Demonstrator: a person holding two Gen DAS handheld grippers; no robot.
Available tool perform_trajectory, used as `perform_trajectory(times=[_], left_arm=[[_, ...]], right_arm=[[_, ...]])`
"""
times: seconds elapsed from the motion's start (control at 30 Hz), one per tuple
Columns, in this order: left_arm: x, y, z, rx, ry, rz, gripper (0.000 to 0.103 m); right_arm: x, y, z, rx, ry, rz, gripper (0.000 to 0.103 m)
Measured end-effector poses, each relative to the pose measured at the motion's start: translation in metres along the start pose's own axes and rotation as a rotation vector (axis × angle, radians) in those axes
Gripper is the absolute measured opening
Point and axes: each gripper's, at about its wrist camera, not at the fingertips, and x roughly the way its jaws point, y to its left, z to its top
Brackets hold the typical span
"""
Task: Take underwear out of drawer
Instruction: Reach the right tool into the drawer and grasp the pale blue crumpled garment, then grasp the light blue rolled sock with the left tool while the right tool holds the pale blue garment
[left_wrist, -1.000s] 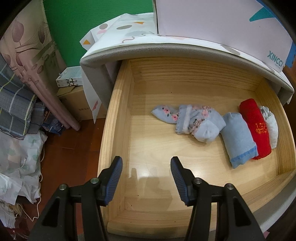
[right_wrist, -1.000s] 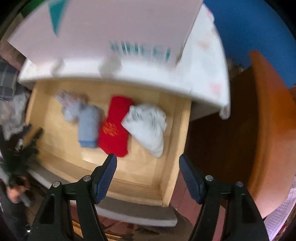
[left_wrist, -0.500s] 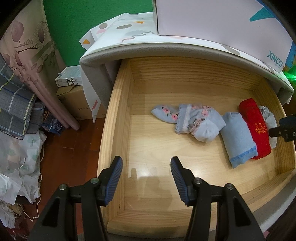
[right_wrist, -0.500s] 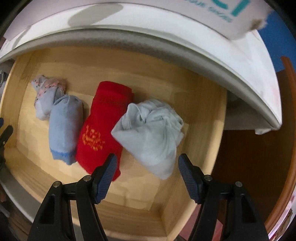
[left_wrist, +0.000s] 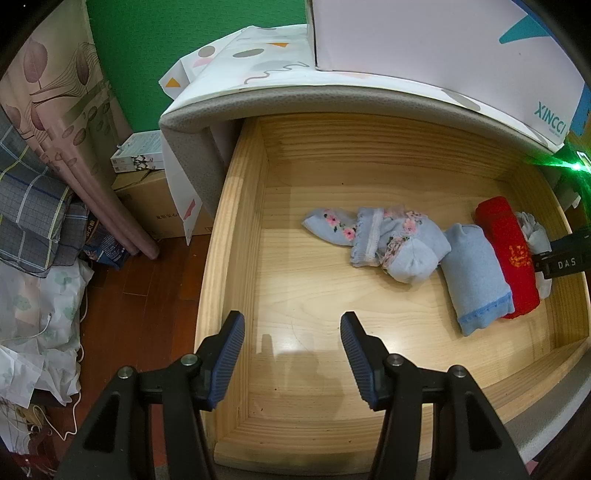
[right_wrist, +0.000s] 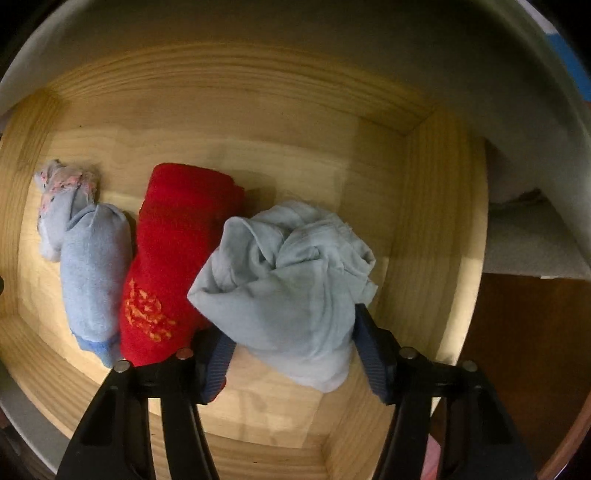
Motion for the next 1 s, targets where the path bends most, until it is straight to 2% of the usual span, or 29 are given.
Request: perform_trajectory(times=[0.07, 0.17, 0.5, 0.73, 0.87, 0.97, 1.0], left_arm=[[0.0, 0.0, 0.0, -0.001, 0.0, 0.0, 0.055], [0.001, -0.001, 0.001, -0.002, 0.003, 0.002, 0.055], [0.003, -0.001, 0.002, -0.003, 0.022, 0.004, 0.055], [0.004, -0.005, 0.003, 0.015, 0.04, 0.019, 0.055], [0.005, -0.014, 0.005, 0.015, 0.114, -0.036, 0.055], [-0.004, -0.022, 0.011, -0.021, 0.115, -0.093, 0.055], [-0.007, -0.025, 0.014, -0.03, 0.119, -0.109, 0.055]], right_arm=[[0.002, 0.0, -0.002, 0.011, 0.003, 0.005, 0.048], [0.003, 0.003, -0.017, 0.013, 0.019, 0.002, 0.045], [0.012, 0.0, -0.055, 0.063, 0.109, 0.037, 0.043], [0.016, 0.002, -0.076, 0.065, 0.109, 0.036, 0.043], [0.02, 0.001, -0.062, 0.062, 0.094, 0.029, 0.043], [0.021, -0.001, -0.06, 0.07, 0.088, 0.024, 0.043], [0.021, 0.006, -0.048, 0.071, 0.087, 0.021, 0.043]])
